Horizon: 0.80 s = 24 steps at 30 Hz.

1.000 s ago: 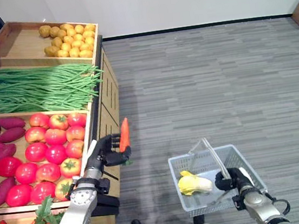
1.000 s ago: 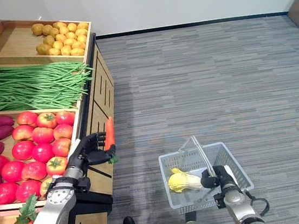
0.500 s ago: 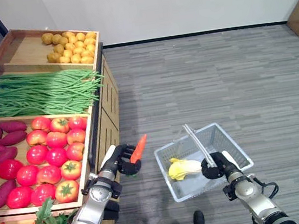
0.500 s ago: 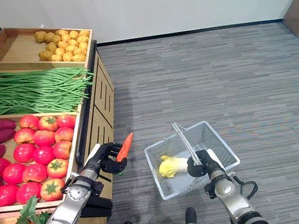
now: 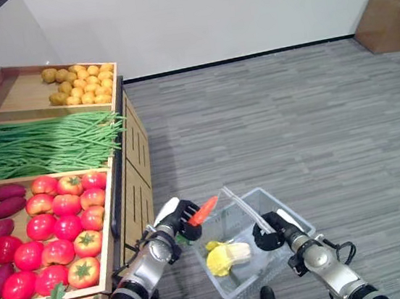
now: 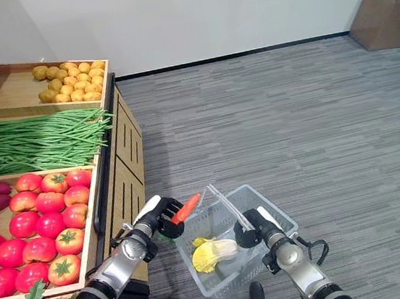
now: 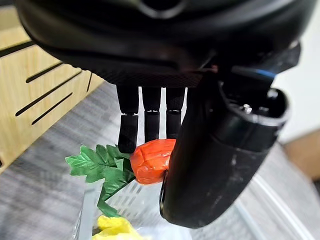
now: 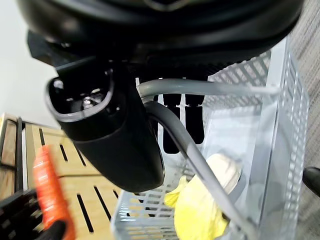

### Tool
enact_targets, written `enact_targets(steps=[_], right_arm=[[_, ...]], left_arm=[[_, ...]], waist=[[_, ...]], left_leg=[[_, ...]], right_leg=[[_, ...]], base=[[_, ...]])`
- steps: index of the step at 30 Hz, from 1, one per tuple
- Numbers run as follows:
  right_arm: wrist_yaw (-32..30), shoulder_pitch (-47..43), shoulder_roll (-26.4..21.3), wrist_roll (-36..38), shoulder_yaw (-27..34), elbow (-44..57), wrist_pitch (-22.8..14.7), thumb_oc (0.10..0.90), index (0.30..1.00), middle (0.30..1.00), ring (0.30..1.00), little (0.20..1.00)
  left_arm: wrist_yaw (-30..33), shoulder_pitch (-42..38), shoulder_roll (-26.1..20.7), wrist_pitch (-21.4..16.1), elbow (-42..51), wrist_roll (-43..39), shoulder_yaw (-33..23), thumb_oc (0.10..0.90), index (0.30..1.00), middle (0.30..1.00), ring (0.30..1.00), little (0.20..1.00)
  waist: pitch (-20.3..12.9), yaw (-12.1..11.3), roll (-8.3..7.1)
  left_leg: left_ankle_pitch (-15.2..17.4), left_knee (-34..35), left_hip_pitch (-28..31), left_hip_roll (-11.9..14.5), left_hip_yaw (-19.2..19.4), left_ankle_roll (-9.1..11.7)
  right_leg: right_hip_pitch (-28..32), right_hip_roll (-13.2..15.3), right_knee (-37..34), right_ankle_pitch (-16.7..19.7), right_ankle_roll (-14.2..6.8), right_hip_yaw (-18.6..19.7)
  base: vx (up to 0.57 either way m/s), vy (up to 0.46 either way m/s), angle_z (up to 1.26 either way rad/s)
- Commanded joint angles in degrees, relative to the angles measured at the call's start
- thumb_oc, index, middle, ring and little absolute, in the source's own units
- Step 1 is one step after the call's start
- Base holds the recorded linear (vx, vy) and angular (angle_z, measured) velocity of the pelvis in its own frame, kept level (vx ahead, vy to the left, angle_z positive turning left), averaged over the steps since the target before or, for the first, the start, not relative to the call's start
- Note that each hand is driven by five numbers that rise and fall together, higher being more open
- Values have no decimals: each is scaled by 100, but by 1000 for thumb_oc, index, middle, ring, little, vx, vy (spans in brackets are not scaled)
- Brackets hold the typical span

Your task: Get the vegetables into the basket

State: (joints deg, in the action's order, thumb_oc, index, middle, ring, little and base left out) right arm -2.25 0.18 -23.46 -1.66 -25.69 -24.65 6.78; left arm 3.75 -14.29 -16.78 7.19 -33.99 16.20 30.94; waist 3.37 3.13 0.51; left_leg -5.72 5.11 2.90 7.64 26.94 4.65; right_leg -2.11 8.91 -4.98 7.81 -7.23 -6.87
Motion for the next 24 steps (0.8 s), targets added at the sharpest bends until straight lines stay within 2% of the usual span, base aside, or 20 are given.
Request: enact_targets(steps=[1, 3, 4, 5, 10, 11, 17, 18, 19, 20, 21, 22, 24], right_arm=[[-135, -1112, -104, 205, 2, 1316, -682, 400, 300, 300, 300, 300], [-114, -1145, -103, 231, -72, 1404, -692, 400, 300, 300, 300, 300], [-104, -1196, -186, 168, -6, 1576, -632, 400, 300, 300, 300, 300], [-96, -1142, -187, 169, 63, 1759, -682, 400, 300, 300, 300, 300], [-35, -1157, -158, 137, -57, 1908, -757, 400, 300, 300, 300, 300], [7, -1239, -45, 122, -439, 1757, -825, 400, 300, 300, 300, 300], [-49, -1388, -107, 224, -575, 1998, -860, 400, 300, 300, 300, 300], [-34, -1453, -116, 258, -639, 2086, -859, 400, 300, 300, 300, 300], [-34, -1455, -119, 260, -641, 2088, -856, 400, 300, 300, 300, 300], [-34, -1489, -108, 304, -702, 2119, -858, 400, 300, 300, 300, 300], [-26, -1497, -102, 321, -725, 2131, -855, 400, 300, 300, 300, 300], [-18, -1530, -92, 336, -772, 2169, -862, 400, 300, 300, 300, 300], [-5, -1544, -100, 340, -823, 2212, -869, 400, 300, 300, 300, 300]], left_arm=[[247, -1246, 333, -250, -802, 536, 320, 400, 300, 300, 300, 300], [244, -1316, 427, -258, -982, 621, 388, 400, 300, 300, 300, 300], [337, -1169, 200, -216, -810, 739, 300, 400, 300, 300, 300, 300], [39, -909, 7, -404, -697, 836, 274, 400, 300, 300, 300, 300], [-192, -646, -225, -539, -258, 1009, 461, 400, 300, 300, 300, 300], [21, -1141, 394, -288, -971, 1392, 920, 400, 300, 300, 300, 300], [292, -1356, 768, -210, -1555, 1418, 914, 400, 300, 300, 300, 300], [267, -1387, 849, -198, -1712, 1447, 957, 465, 391, 391, 391, 391], [275, -1395, 861, -204, -1733, 1447, 954, 488, 424, 424, 424, 424], [269, -1434, 932, -194, -1868, 1438, 986, 639, 635, 635, 635, 635], [261, -1448, 952, -190, -1929, 1432, 994, 675, 684, 684, 684, 684], [270, -1474, 1001, -180, -2054, 1424, 999, 900, 1000, 1000, 1000, 1000], [265, -1483, 1035, -182, -2090, 1441, 1039, 900, 1000, 1000, 1000, 1000]], waist=[[-77, 109, 201], [-78, 127, 220], [-73, 77, 246], [-65, 42, 268], [-62, -17, 282], [-67, 131, 206], [-74, 203, 140], [-72, 217, 116], [-71, 217, 119], [-74, 224, 110], [-76, 234, 104], [-77, 245, 95], [-75, 244, 95]], left_leg=[[14, -11, 39, -33, -250, 199], [9, -11, 20, -28, -234, 201], [-2, -11, 14, -22, -221, 205], [-2, -11, 7, -16, -207, 210], [-10, -11, -23, 10, -199, 221], [-2, -11, 1, 25, -160, 227], [-5, -11, 36, 64, -64, 236], [-10, -11, 36, 75, -57, 238], [-10, -11, 36, 76, -56, 239], [-16, -11, 39, 90, -45, 244], [-14, -11, 41, 97, -38, 245], [-13, -11, 50, 105, -21, 247], [-28, -11, 48, 115, -9, 256]], right_leg=[[351, 93, 75, -304, -330, -68], [323, 94, 67, -288, -332, -50], [314, 97, 61, -277, -327, -49], [300, 93, 54, -269, -330, -40], [268, 84, 35, -245, -332, -29], [251, 66, 40, -230, -335, -5], [218, 31, 38, -213, -331, 79], [205, 13, 38, -211, -324, 90], [205, 13, 38, -212, -323, 92], [192, 0, 42, -209, -322, 101], [190, -1, 42, -206, -320, 105], [184, -8, 40, -199, -316, 125], [186, -10, 39, -196, -314, 123]], base=[[-19, 14, -4], [-13, 7, -4], [-14, -1, -8], [-17, -1, -11], [-5, -1, -1], [-17, -26, 4], [1, -19, -9], [-2, -11, -9], [-2, -25, -7], [-3, -19, -6], [-8, -22, -8], [-8, -9, -10], [-11, -9, -13]])
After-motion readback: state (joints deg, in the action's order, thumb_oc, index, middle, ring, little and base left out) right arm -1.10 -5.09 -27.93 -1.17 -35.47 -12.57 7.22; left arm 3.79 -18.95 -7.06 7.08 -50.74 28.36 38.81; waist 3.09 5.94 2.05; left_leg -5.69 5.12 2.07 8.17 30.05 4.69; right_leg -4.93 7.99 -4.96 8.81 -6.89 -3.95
